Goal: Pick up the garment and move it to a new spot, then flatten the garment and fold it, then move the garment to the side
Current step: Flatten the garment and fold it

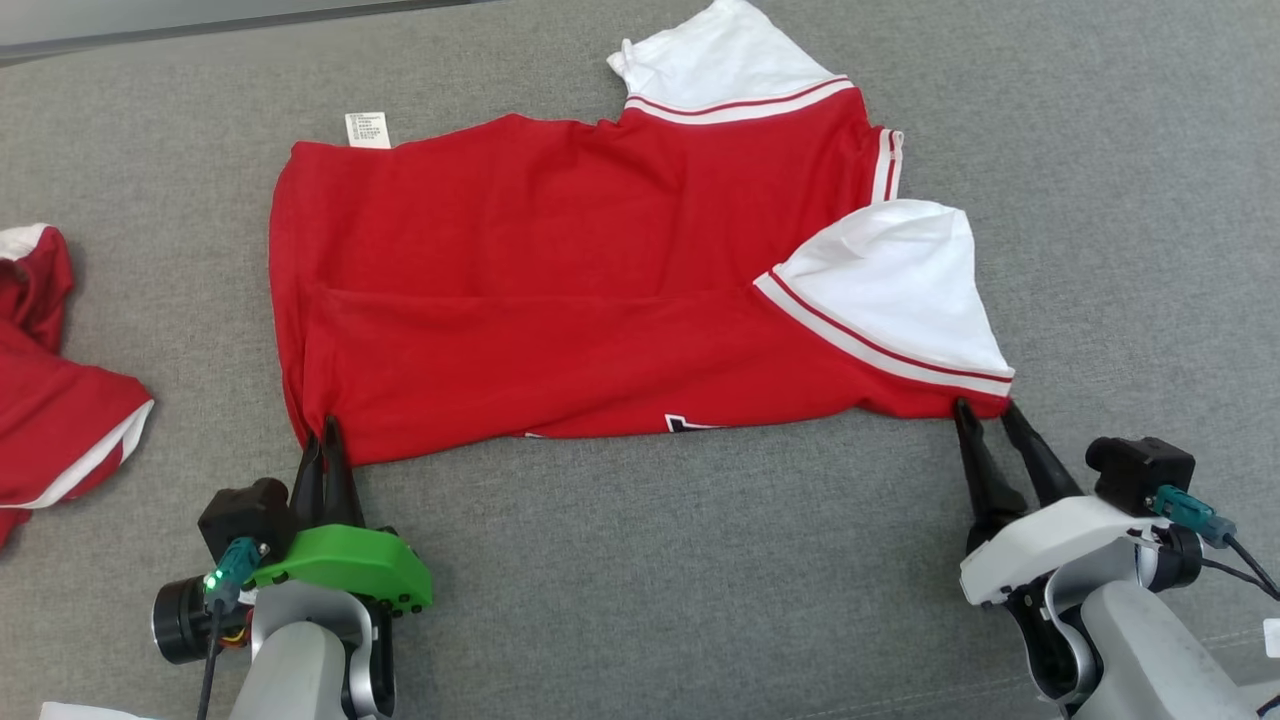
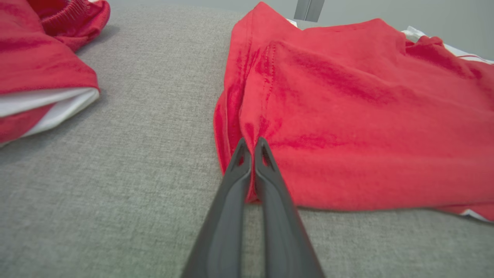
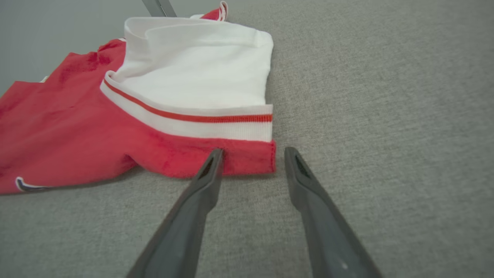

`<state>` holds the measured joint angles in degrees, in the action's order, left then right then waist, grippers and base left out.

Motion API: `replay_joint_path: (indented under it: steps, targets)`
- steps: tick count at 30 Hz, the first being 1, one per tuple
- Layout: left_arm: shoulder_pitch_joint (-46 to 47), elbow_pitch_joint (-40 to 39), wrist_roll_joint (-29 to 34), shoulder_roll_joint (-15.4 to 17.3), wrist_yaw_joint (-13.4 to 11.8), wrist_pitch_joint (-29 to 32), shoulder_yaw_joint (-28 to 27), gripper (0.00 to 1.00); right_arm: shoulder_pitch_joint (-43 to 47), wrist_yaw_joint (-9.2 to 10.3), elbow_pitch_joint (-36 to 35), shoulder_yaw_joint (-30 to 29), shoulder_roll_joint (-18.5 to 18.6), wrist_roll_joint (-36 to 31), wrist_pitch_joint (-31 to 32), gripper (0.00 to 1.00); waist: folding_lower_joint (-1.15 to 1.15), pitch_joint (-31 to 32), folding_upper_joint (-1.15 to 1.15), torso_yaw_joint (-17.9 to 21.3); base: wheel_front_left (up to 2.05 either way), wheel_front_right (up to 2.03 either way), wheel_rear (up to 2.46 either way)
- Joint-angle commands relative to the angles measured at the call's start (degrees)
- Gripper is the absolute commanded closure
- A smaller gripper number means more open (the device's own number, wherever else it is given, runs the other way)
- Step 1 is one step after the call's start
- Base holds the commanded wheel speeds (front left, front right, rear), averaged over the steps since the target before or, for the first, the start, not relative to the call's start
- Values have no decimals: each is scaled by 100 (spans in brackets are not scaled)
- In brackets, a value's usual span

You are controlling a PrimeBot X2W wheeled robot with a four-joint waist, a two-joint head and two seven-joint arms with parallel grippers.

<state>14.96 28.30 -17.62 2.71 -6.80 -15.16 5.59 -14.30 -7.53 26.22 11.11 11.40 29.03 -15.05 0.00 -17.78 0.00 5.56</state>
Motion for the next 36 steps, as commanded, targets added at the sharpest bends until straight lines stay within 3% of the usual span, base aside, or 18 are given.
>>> replay_joint_path:
  steps: [1,11,29,36]
  targets:
    - [-13,-9,-47,35,-7,3,-34,100,-84,8,40,37,40,49,-18,100,0,-8,0,-8,0,0,0]
    - [-134,-92,-133,37,-55,3,-178,100,-200,8,39,-79,176,75,-18,100,0,114,0,-86,0,0,0]
    - [-1462,28,-406,40,21,2,71,100,865,10,442,471,488,413,-18,100,0,1624,0,-373,0,0,0]
    - [-1910,49,-529,39,-26,2,70,100,1310,10,444,640,496,572,-18,100,0,1817,0,-332,0,0,0]
